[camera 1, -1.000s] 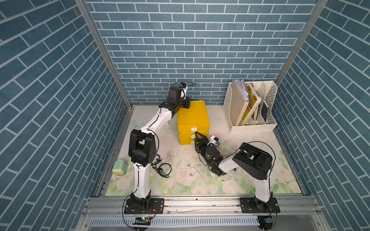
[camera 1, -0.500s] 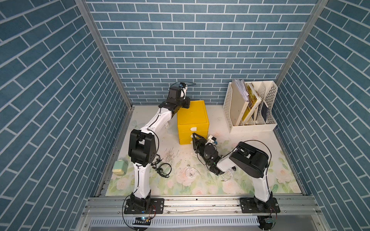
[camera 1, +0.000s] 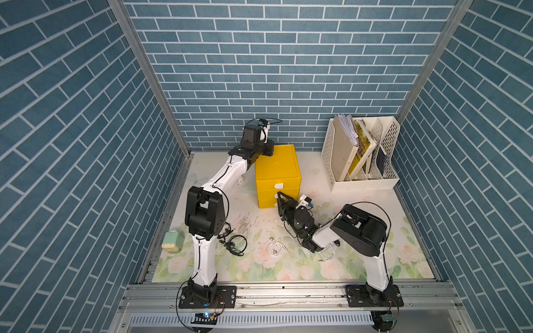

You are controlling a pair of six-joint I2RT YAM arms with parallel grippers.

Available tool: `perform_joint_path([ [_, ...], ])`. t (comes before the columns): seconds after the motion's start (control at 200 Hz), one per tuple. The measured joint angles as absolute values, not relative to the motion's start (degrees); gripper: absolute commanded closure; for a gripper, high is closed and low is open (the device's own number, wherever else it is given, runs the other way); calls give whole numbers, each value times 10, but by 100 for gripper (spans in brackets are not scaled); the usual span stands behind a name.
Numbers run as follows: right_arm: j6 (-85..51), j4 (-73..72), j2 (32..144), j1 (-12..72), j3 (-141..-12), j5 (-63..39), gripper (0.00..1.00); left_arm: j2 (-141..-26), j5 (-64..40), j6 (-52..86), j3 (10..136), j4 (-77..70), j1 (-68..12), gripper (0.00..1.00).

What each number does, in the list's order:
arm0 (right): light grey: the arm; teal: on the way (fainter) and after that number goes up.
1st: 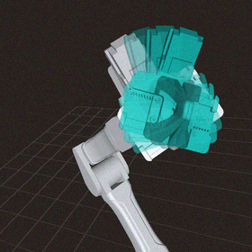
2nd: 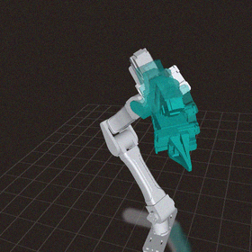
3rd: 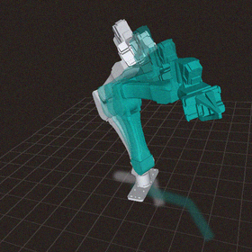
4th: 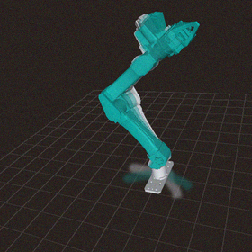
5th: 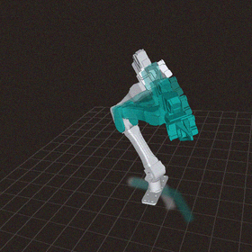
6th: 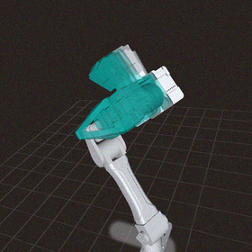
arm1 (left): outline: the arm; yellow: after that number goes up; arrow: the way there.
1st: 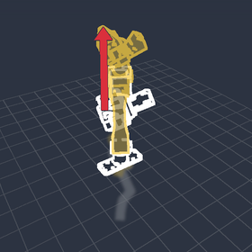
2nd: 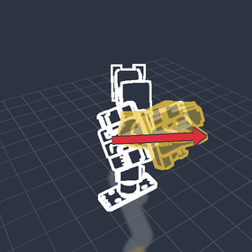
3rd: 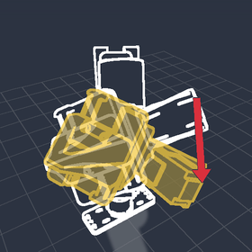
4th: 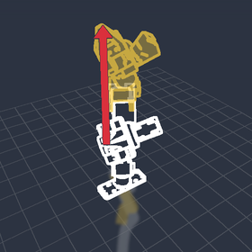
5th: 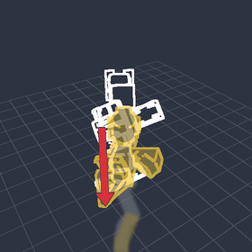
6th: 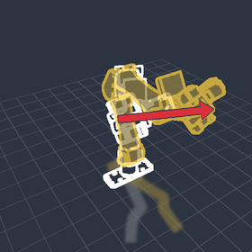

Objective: Place the wired earphones into the drawer by color
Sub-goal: Open the drawer in the storage box.

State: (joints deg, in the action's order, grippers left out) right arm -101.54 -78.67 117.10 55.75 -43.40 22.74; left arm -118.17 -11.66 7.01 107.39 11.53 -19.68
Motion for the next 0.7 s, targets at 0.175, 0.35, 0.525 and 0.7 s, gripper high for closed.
perform_joint_path([
  [0.175,-1015,-782,1164,558,-430,227,77,-1182,-117,70,1074,116,-197,74],
  [0.35,-1015,-780,1148,567,-408,227,77,-1181,-117,70,1073,115,-197,74],
  [0.525,-1016,-781,1128,585,-380,232,78,-1181,-116,70,1072,114,-197,74],
  [0.7,-1016,-780,1104,607,-349,246,77,-1181,-116,70,1071,114,-197,74],
])
